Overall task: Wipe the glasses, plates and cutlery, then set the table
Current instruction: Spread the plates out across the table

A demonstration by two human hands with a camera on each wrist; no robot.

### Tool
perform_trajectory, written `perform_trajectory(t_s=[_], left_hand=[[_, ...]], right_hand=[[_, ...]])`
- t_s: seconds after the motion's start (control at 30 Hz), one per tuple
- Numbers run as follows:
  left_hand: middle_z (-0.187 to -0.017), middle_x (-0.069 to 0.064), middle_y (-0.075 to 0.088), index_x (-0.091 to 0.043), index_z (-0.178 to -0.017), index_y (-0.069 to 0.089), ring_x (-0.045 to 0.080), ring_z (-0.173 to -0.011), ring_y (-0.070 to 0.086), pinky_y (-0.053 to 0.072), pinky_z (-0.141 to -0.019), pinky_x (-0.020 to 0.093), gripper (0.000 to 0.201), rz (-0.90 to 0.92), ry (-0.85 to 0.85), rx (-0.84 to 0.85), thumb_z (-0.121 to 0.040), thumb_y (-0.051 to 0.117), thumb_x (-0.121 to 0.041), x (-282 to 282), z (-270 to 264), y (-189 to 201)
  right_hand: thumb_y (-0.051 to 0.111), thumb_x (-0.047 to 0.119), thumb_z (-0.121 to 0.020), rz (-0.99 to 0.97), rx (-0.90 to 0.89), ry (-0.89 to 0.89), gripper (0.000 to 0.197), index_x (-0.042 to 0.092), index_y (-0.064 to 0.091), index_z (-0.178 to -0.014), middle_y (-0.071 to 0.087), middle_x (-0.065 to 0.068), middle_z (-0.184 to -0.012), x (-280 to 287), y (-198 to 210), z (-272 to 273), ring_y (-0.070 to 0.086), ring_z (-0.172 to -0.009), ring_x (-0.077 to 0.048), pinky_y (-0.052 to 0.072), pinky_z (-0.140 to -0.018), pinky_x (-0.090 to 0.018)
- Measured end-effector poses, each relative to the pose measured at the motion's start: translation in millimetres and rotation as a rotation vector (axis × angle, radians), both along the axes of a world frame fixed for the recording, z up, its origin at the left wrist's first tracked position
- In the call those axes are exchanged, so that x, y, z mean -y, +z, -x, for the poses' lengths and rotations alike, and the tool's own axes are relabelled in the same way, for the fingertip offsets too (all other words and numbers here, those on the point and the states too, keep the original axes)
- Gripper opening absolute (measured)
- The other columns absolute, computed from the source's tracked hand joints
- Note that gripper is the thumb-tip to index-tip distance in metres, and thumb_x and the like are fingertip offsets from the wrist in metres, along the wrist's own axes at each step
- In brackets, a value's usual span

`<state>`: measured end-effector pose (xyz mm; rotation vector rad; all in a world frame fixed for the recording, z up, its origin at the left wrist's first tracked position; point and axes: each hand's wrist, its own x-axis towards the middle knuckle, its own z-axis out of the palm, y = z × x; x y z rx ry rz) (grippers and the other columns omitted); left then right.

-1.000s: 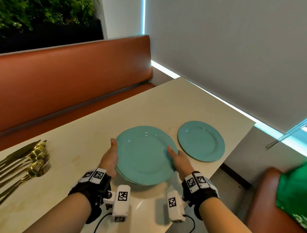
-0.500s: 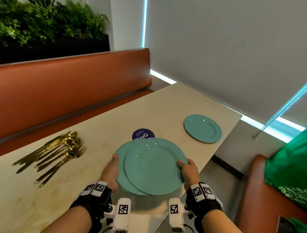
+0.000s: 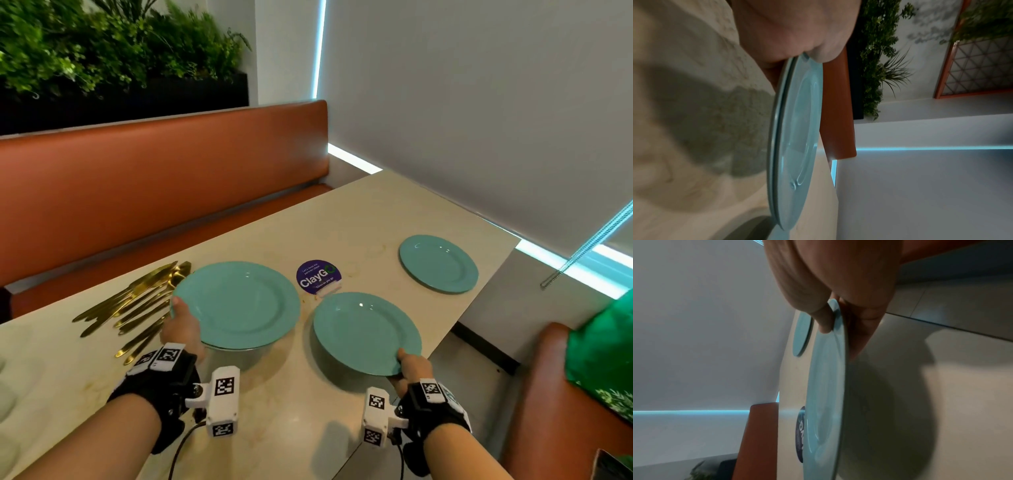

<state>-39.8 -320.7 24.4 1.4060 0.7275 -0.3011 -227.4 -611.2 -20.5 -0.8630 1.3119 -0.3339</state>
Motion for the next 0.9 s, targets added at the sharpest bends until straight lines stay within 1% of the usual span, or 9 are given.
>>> perform_trajectory(t_s=[0.07, 0.1, 0.2, 0.27, 0.37, 0.47, 0.57, 0.77, 0.9], left_hand=[[-0.130, 0.012, 0.056, -0.018, -0.139, 0.040, 0.034, -0.116, 0.057, 0.049, -0.095, 0.045, 0.063, 0.000, -0.005, 0.006, -0.094, 0.032, -0.060, -2.9, -3.3, 1.5], [-0.129, 0.012, 0.056, -0.018, -0.139, 0.040, 0.034, -0.116, 0.057, 0.049, -0.095, 0.046, 0.062, 0.006, -0.008, 0.007, -0.094, 0.032, -0.060, -2.4, -2.1, 2.5], [-0.126, 0.011, 0.059, -0.018, -0.137, 0.043, 0.034, -0.111, 0.059, 0.050, -0.093, 0.047, 0.064, 0.012, -0.008, 0.025, -0.092, 0.034, -0.063, -0.9, -3.1, -3.5], [-0.128, 0.014, 0.059, -0.022, -0.138, 0.044, 0.035, -0.110, 0.060, 0.050, -0.093, 0.050, 0.065, 0.027, -0.031, 0.037, -0.090, 0.034, -0.065, 0.6, -1.9, -8.4], [-0.129, 0.014, 0.058, -0.024, -0.139, 0.042, 0.036, -0.111, 0.059, 0.049, -0.094, 0.051, 0.065, 0.026, -0.077, 0.040, -0.090, 0.032, -0.066, 4.1, 2.1, -11.2], [-0.130, 0.014, 0.058, -0.023, -0.138, 0.044, 0.035, -0.111, 0.059, 0.049, -0.095, 0.051, 0.063, 0.041, -0.088, 0.047, -0.091, 0.034, -0.064, 8.0, 5.7, -11.7], [-0.129, 0.014, 0.058, -0.021, -0.135, 0.046, 0.035, -0.111, 0.059, 0.049, -0.096, 0.050, 0.060, 0.036, -0.098, 0.046, -0.093, 0.033, -0.061, 11.1, 6.9, -10.7], [-0.131, 0.014, 0.057, -0.020, -0.137, 0.044, 0.035, -0.113, 0.059, 0.049, -0.096, 0.047, 0.059, 0.038, -0.128, 0.051, -0.095, 0.032, -0.059, 15.3, 11.7, -7.7], [-0.131, 0.013, 0.058, -0.020, -0.139, 0.043, 0.035, -0.111, 0.060, 0.050, -0.094, 0.046, 0.063, 0.037, -0.148, 0.045, -0.093, 0.033, -0.062, 15.4, 13.4, -7.9]], right_hand=[[0.046, 0.002, -0.094, 0.032, -0.029, 0.035, 0.039, -0.005, 0.041, -0.131, 0.052, -0.022, -0.130, -2.7, -3.5, -4.1, 0.053, -0.116, -0.042, 0.050, -0.084, -0.047], [0.047, 0.001, -0.093, 0.041, -0.047, 0.032, 0.038, -0.006, 0.042, -0.130, 0.053, -0.022, -0.129, -4.1, -4.0, -4.6, 0.054, -0.115, -0.042, 0.049, -0.086, -0.049], [0.056, 0.000, -0.088, 0.056, -0.086, 0.010, 0.038, -0.008, 0.047, -0.125, 0.057, -0.022, -0.119, -3.8, -14.1, -8.8, 0.056, -0.107, -0.044, 0.046, -0.091, -0.059], [0.064, 0.006, -0.083, 0.062, -0.125, 0.080, 0.045, -0.009, 0.049, -0.123, 0.060, -0.022, -0.116, -3.1, -23.7, -11.9, 0.059, -0.101, -0.042, 0.049, -0.090, -0.057], [0.072, 0.010, -0.077, 0.073, -0.184, 0.093, 0.052, -0.010, 0.050, -0.120, 0.060, -0.022, -0.107, -0.9, -28.4, -11.1, 0.061, -0.098, -0.044, 0.052, -0.085, -0.056], [0.069, 0.007, -0.078, 0.044, -0.151, 0.097, 0.050, -0.005, 0.049, -0.122, 0.059, -0.023, -0.106, -4.0, -18.4, -7.2, 0.061, -0.096, -0.044, 0.052, -0.084, -0.057], [0.066, 0.006, -0.079, 0.043, -0.164, 0.140, 0.049, -0.006, 0.047, -0.123, 0.058, -0.023, -0.107, -9.2, -17.3, -4.4, 0.061, -0.096, -0.045, 0.052, -0.083, -0.057], [0.060, 0.004, -0.085, 0.054, -0.209, 0.223, 0.043, -0.004, 0.044, -0.124, 0.056, -0.020, -0.086, -18.2, -15.0, 2.2, 0.061, -0.085, -0.044, 0.054, -0.080, -0.052], [0.059, 0.004, -0.085, 0.075, -0.254, 0.269, 0.038, -0.002, 0.045, -0.120, 0.055, -0.022, -0.099, -19.4, -10.5, 4.1, 0.060, -0.073, -0.039, 0.054, -0.082, -0.052]])
